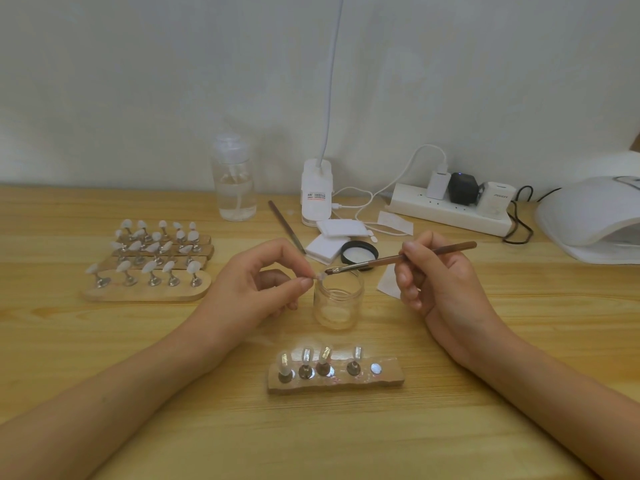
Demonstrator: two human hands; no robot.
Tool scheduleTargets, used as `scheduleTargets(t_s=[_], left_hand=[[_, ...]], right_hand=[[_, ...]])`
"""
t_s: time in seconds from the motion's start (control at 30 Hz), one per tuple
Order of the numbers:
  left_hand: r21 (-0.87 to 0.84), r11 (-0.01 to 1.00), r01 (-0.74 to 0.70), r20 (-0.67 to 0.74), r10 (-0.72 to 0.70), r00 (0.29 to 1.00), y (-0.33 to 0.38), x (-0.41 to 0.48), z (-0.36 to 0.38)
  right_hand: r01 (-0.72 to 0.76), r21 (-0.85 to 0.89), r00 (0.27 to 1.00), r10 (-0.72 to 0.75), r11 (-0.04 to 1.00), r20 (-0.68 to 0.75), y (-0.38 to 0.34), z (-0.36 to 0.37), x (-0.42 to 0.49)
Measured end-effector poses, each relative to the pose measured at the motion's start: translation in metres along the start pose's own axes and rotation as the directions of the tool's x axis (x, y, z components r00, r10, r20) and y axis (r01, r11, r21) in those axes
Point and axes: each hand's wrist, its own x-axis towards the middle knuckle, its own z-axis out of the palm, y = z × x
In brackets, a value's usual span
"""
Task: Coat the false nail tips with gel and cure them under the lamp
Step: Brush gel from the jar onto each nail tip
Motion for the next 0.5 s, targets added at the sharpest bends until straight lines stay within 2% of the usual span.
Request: scheduleTargets(t_s=[0.17,0.37,0.5], left_hand=[[0.010,1.000,-0.003,0.014,0.003,1.000,-0.0006,0.0004,-0.0003],[0.008,1.000,-0.004,0.004,0.004,1.000,-0.0008,0.0005,0.0004],[0.004,1.000,-0.006,0.012,0.006,1.000,-0.0001,-0.0004,0.0004]], right_hand=[[0.019,0.028,0.997,-0.021,0.999,0.078,-0.0015,0.0014,-0.0003],[-0.009,0.010,1.000,0.009,1.000,-0.004,0.0002,-0.0002,0.0002],[0.014,0.023,0.998,-0.015,1.000,0.060,-0.0015,0.0009,-0.0002]])
